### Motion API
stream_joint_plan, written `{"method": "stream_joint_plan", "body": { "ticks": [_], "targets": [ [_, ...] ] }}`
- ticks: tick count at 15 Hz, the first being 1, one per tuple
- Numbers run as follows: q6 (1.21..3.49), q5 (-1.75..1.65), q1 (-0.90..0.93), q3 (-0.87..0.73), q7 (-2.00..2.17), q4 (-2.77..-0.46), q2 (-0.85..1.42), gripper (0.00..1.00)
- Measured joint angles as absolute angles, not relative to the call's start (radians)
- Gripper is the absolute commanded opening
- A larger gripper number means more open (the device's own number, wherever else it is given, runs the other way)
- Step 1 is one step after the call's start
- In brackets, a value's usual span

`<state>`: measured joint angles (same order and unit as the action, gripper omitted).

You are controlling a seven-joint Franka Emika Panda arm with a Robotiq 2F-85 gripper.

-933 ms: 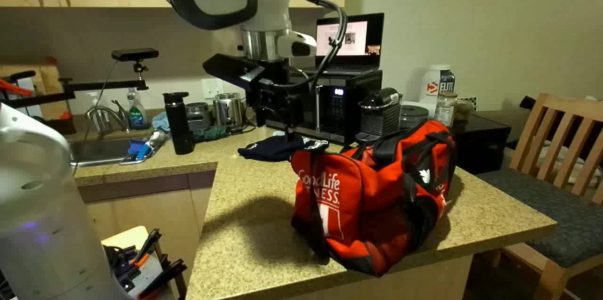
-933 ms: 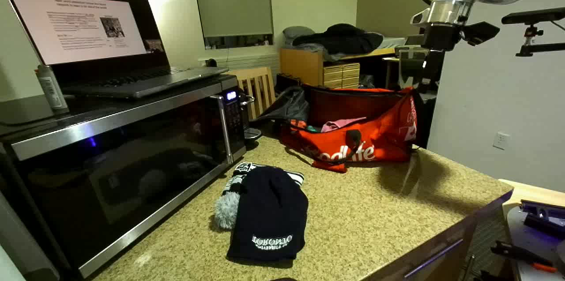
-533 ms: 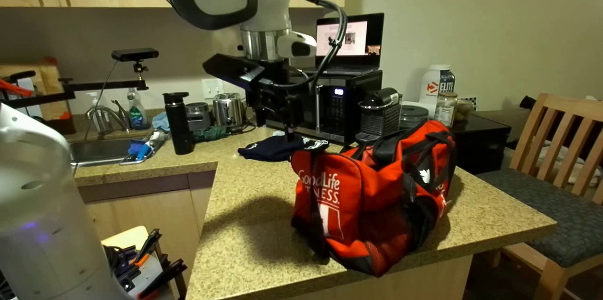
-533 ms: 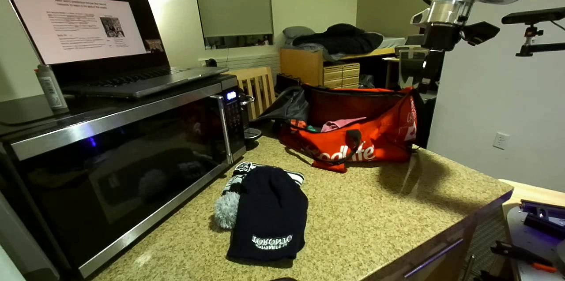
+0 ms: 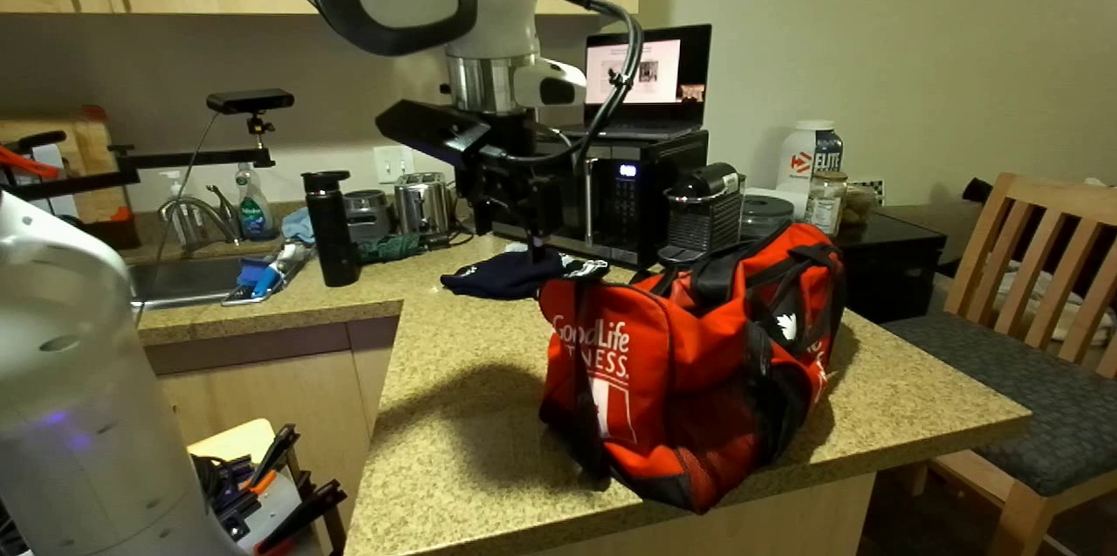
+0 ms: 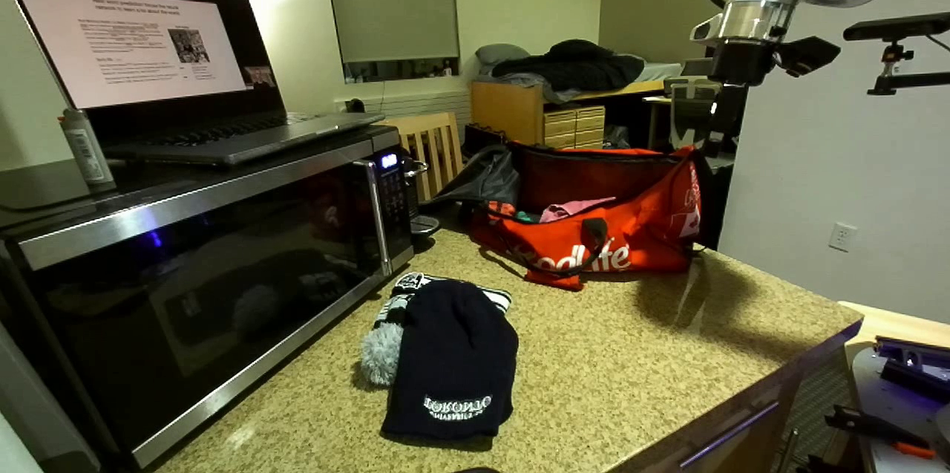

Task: Put the head sock in the orange bag

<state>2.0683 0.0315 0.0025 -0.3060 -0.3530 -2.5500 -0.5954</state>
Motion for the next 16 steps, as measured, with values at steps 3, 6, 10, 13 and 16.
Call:
{"method": "stream_joint_plan", "body": {
  "ticks": [3,6,10,13,16],
  "targets": [
    [2.067,0.032,0.006,-0.295,-0.353,-2.549,-0.593,1.0],
    [2.067,0.042,0.032,-0.27,-0.361,-2.541,-0.573,1.0],
    [2.066,0.082,0.095,-0.242,-0.414,-2.494,-0.502,1.0],
    [2.062,0.108,0.132,-0.221,-0.463,-2.434,-0.423,1.0],
    [2.048,0.119,0.142,-0.201,-0.506,-2.374,-0.347,1.0]
  ]
}}
